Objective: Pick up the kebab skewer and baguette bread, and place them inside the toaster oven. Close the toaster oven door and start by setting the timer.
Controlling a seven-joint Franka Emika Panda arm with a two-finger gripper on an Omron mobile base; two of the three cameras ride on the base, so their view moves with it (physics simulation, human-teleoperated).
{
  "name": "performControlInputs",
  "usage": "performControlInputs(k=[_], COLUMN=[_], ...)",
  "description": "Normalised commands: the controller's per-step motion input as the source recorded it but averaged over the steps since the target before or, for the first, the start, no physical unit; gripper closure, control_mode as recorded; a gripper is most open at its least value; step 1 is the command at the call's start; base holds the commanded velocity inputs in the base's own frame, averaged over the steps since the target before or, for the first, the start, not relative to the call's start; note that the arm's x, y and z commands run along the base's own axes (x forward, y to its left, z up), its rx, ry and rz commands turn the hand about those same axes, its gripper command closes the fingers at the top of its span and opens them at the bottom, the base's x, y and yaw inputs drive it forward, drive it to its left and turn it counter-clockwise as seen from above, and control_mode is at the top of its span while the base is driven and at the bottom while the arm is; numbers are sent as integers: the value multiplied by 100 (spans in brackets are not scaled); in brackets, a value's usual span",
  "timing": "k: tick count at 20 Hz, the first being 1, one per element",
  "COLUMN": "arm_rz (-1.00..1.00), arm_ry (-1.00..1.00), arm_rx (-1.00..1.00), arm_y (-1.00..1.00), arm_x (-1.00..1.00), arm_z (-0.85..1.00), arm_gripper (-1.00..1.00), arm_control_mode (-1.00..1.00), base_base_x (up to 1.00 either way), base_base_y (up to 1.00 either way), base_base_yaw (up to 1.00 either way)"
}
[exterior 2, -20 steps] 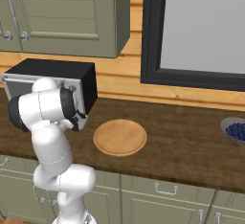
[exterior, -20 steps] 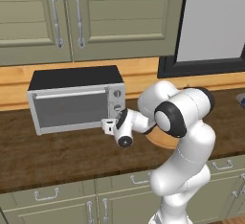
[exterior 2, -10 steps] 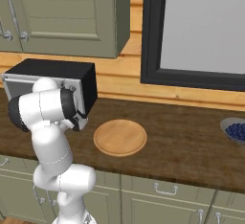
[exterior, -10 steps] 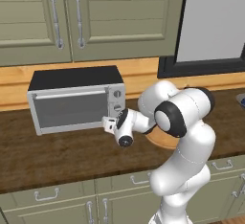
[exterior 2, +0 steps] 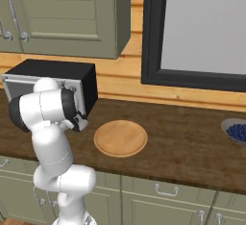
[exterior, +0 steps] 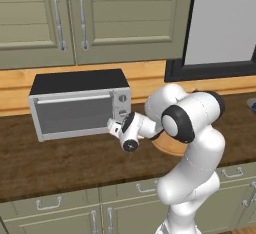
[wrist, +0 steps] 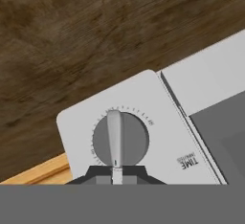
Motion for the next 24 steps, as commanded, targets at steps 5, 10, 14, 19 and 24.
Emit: performControlInputs(k=[5, 10, 14, 19, 24], arm_rz=[-11, -11, -11, -12, -14], arm_ry=[4, 4, 5, 6, 5], arm_rx=[20, 21, 21, 22, 22], arm_y=[10, 14, 13, 14, 15], arm_x=[-16, -28, -30, -18, 0], arm_z=[-89, -98, -100, -100, -78], arm_gripper=[100, 100, 100, 100, 100], arm_control_mode=[-100, -100, -100, -100, -100], base_base_x=[0, 0, 0, 0, 0], base_base_y=[0, 0, 0, 0, 0], base_base_yaw=[0, 0, 0, 0, 0])
